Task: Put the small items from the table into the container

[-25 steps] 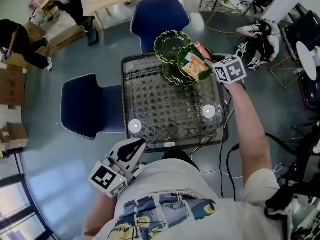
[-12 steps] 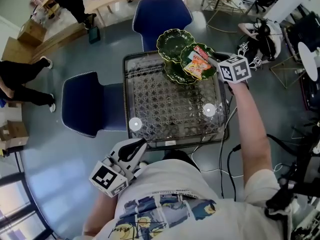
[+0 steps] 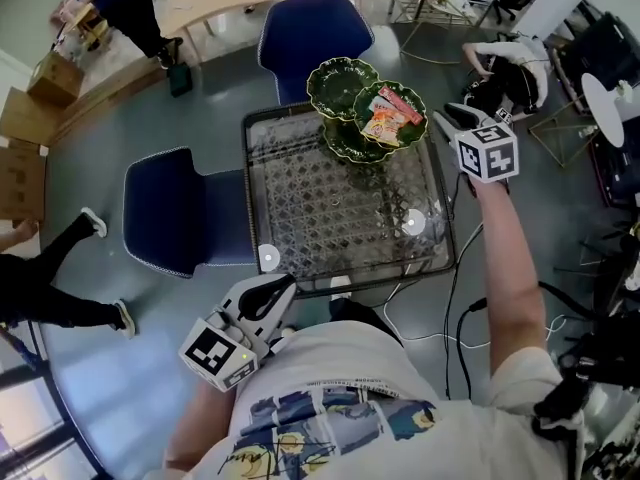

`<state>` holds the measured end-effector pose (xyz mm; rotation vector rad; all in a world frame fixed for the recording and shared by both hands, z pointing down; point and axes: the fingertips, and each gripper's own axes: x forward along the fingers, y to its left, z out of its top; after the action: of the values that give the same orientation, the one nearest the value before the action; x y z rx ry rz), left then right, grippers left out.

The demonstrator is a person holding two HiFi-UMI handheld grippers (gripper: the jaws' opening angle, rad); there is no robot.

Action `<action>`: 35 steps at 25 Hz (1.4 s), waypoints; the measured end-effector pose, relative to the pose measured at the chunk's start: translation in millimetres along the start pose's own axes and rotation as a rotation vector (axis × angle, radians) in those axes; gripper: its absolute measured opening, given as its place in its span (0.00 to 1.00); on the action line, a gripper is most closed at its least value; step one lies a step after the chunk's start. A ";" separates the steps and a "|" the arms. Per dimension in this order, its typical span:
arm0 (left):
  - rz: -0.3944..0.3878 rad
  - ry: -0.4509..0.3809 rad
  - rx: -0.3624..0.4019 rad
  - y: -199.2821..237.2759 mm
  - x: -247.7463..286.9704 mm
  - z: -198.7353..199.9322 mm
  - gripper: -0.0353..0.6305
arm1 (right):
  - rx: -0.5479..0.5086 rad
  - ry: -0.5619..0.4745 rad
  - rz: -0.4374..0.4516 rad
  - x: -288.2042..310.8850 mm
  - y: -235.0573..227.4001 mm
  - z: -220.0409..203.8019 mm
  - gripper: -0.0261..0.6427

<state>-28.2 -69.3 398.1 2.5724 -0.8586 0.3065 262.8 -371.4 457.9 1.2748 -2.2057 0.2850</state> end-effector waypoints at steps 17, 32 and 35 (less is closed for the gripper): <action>-0.146 -0.025 0.075 -37.2 -95.1 -27.6 0.07 | 0.030 -0.009 0.184 -149.2 270.8 -72.4 0.12; -0.274 0.010 0.133 -72.0 -92.4 -33.0 0.07 | 0.045 -0.039 0.219 -212.2 379.8 -95.2 0.06; -0.293 0.023 0.139 -75.6 -90.5 -32.5 0.07 | 0.042 -0.044 0.219 -215.4 389.6 -96.1 0.06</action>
<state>-55.5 47.4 373.9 2.7695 -0.4553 0.3163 50.7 31.6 450.4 1.0705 -2.3916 0.3935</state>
